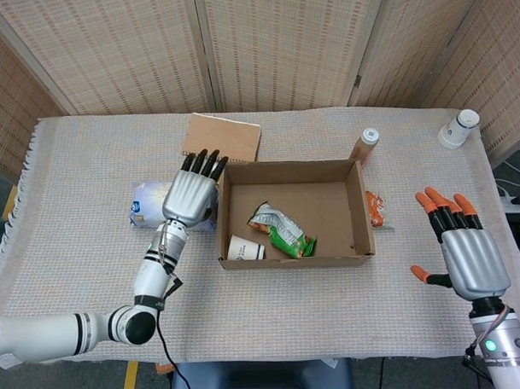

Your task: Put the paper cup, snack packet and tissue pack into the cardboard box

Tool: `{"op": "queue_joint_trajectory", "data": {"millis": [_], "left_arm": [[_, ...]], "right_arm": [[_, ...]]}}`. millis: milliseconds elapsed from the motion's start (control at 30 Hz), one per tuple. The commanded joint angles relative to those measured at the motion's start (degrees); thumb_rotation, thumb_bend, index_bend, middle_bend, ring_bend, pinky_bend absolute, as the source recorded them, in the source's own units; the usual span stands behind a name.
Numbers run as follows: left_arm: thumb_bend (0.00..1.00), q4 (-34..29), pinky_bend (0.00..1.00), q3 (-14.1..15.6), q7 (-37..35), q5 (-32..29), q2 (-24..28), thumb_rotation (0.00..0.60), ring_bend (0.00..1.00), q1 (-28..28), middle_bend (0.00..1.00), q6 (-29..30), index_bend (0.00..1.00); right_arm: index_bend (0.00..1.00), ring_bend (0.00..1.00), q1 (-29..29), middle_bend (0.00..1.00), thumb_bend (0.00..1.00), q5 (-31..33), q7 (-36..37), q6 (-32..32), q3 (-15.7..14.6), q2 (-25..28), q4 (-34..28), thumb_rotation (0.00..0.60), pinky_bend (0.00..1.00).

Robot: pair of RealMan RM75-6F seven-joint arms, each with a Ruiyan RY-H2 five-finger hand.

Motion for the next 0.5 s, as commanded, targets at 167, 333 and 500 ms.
{"op": "queue_joint_trajectory", "data": {"millis": [167, 333, 500], "left_arm": [[0.19, 3.29, 0.09, 5.71, 0.78, -6.70, 6.48, 0.600, 0.00, -0.60, 0.00, -11.48, 0.00], [0.19, 6.56, 0.09, 7.39, 0.07, -9.50, 5.10, 0.600, 0.00, -1.99, 0.00, -13.20, 0.00], [0.19, 10.27, 0.09, 8.04, -1.16, -12.73, 3.70, 0.600, 0.00, -3.61, 0.00, -15.11, 0.00]], "right_arm": [[0.04, 0.00, 0.31, 0.00, 0.07, 0.57, -0.45, -0.40, 0.01, -0.31, 0.23, 0.600, 0.00], [0.04, 0.00, 0.32, 0.00, 0.07, 0.95, -0.32, -0.19, 0.21, -0.22, 0.37, 0.600, 0.00], [0.04, 0.00, 0.37, 0.00, 0.07, 1.26, -0.25, -0.16, 0.32, -0.21, 0.60, 0.600, 0.00]]}}
